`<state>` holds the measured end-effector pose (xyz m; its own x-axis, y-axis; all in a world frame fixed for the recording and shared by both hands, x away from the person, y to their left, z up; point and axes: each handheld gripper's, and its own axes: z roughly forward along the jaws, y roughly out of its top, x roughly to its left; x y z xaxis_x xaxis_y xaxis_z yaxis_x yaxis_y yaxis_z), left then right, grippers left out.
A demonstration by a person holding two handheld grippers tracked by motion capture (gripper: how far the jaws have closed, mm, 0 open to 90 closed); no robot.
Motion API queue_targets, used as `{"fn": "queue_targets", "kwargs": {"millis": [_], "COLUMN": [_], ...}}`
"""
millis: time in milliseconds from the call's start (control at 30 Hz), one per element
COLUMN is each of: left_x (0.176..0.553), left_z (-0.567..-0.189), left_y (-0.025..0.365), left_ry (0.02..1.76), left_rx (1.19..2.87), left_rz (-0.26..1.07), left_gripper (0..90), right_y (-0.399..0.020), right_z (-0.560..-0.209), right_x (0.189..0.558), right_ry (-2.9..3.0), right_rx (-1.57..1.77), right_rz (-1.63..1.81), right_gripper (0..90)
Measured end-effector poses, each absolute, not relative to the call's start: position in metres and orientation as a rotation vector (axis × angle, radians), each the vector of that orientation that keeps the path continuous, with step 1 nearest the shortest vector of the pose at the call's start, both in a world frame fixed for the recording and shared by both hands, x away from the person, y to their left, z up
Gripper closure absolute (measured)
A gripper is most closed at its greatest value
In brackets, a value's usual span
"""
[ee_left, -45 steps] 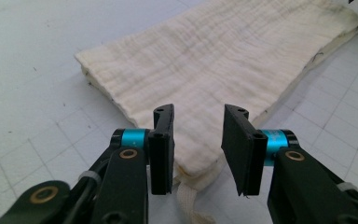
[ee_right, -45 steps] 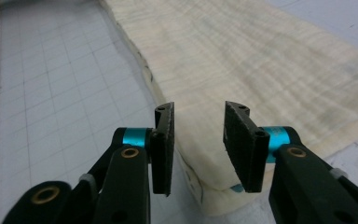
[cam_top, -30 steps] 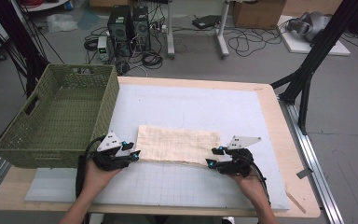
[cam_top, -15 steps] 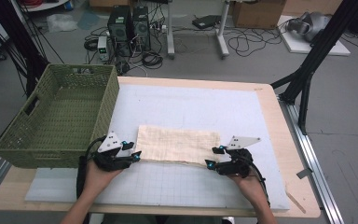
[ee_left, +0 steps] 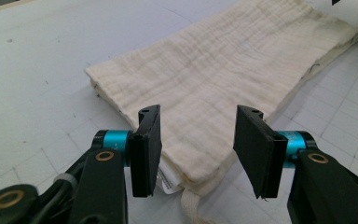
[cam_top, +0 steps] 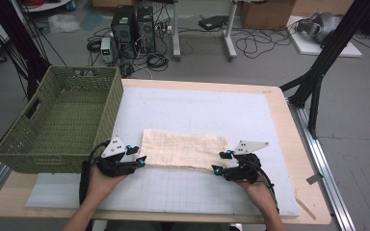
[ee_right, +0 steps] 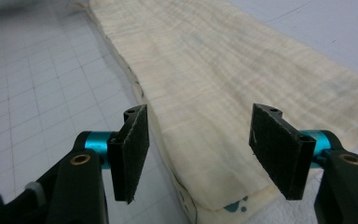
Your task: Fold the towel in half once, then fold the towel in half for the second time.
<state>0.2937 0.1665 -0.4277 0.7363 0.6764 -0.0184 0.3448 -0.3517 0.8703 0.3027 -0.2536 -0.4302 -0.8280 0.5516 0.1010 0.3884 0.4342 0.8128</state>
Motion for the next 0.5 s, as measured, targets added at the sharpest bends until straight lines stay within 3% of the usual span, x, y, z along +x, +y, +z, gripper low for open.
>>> {"fn": "queue_targets", "kwargs": {"millis": [500], "left_x": [0.305], "left_z": [-0.426], "left_y": [0.162], "left_ry": [0.783], "left_rx": [1.956], "left_rz": [0.423], "left_gripper": [51.8], "right_y": [-0.255], "right_z": [-0.426], "right_x": [0.311], "right_ry": [2.505], "right_rx": [0.823], "right_rz": [1.347], "right_gripper": [37.9]}}
